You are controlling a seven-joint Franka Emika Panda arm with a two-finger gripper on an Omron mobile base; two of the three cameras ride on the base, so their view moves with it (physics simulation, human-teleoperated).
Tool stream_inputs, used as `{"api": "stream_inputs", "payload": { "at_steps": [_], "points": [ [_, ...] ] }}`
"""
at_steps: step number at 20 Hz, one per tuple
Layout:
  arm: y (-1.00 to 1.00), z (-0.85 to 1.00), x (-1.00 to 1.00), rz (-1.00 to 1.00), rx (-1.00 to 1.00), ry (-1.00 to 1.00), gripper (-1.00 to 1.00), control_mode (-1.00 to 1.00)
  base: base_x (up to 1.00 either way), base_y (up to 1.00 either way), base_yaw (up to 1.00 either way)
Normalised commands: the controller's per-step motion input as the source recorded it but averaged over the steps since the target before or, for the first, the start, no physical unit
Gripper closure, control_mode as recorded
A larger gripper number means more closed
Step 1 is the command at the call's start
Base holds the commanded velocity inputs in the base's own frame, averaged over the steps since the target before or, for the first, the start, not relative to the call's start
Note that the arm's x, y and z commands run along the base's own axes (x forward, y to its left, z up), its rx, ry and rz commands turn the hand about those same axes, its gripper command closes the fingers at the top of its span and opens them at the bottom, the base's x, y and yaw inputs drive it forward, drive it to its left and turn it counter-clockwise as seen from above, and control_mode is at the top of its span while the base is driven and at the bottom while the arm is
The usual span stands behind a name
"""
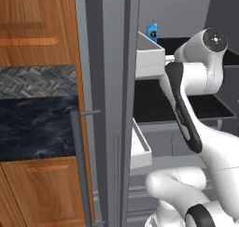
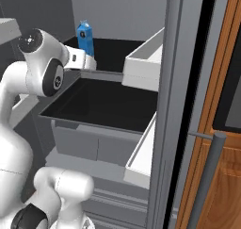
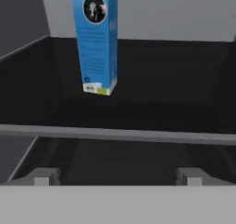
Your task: Take a sugar cube from the saucer and place it inside the coffee. Then, grab milk from the fridge and place it next to the coffee on the counter to sweeten the coffee.
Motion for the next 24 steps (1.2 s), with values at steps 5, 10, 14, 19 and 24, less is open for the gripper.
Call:
{"api": "stream_inputs", "payload": {
  "at_steps": [5,10,14,19,24],
  "points": [
    [0.06,0.11,0.32,0.11,0.05,0.05,-1.0,-1.0,0.0,0.0,0.0],
    [0.25,0.0,0.83,0.0,0.0,0.0,-1.0,-1.0,0.0,0.0,0.0],
    [0.21,-0.09,0.77,-0.01,-0.01,-0.02,-1.0,-1.0,0.0,0.0,0.0],
    [0.08,-0.29,0.66,-0.01,-0.03,-0.11,-1.0,-1.0,0.0,0.0,0.0],
    [0.06,-0.07,0.51,-0.01,-0.02,-0.13,-1.0,-1.0,0.0,0.0,0.0]
  ]
}}
